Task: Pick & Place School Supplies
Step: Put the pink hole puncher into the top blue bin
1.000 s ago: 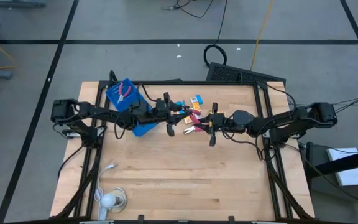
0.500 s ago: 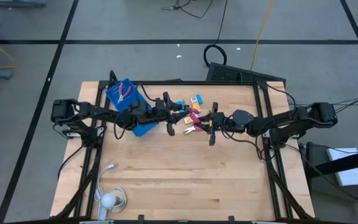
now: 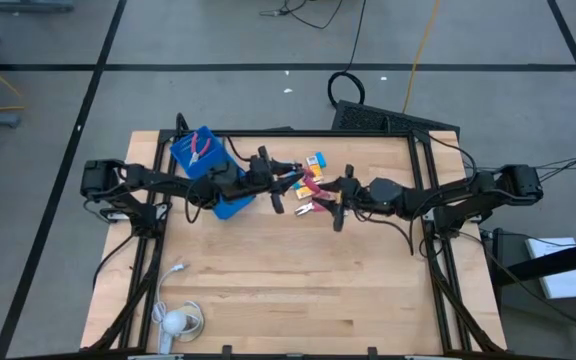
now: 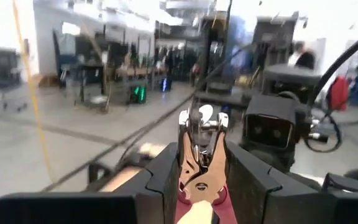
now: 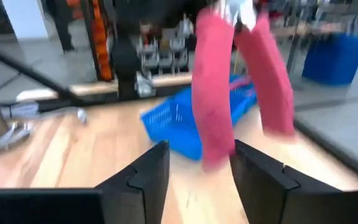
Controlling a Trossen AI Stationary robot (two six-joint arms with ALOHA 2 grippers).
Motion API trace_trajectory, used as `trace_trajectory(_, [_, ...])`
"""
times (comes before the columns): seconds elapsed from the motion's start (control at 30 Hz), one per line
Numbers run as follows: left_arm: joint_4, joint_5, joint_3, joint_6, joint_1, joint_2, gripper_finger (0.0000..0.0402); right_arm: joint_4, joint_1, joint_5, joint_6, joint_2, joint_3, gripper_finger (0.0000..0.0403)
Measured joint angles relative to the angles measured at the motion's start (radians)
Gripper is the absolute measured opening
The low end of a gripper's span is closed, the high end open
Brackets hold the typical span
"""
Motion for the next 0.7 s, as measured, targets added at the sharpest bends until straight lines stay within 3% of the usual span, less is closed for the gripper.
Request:
trace_trajectory(0.17, [-0.311, -0.18, 0.002, -0.001, 0.018, -0.126, 0.0107, -0.127, 0.002, -0.029, 0.066, 0.001, -0.002, 0.0167])
trace_trajectory(0.33, [-0.652, -0.278, 0.018, -0.044, 0.066, -0.298, 0.0107, -0.149, -0.001, -0.03, 0.033, 0.001, -0.002, 0.0163])
trace_trajectory(0.5, [-1.071, -0.53, 0.108, -0.118, 0.126, -0.406, 0.0107, -0.135, -0.015, -0.03, 0.031, 0.001, -0.002, 0.0164])
trace_trajectory(0.7, [-1.477, -0.57, 0.254, -0.241, 0.244, -0.426, 0.0107, -0.142, -0.014, -0.03, 0.029, 0.001, -0.002, 0.0166])
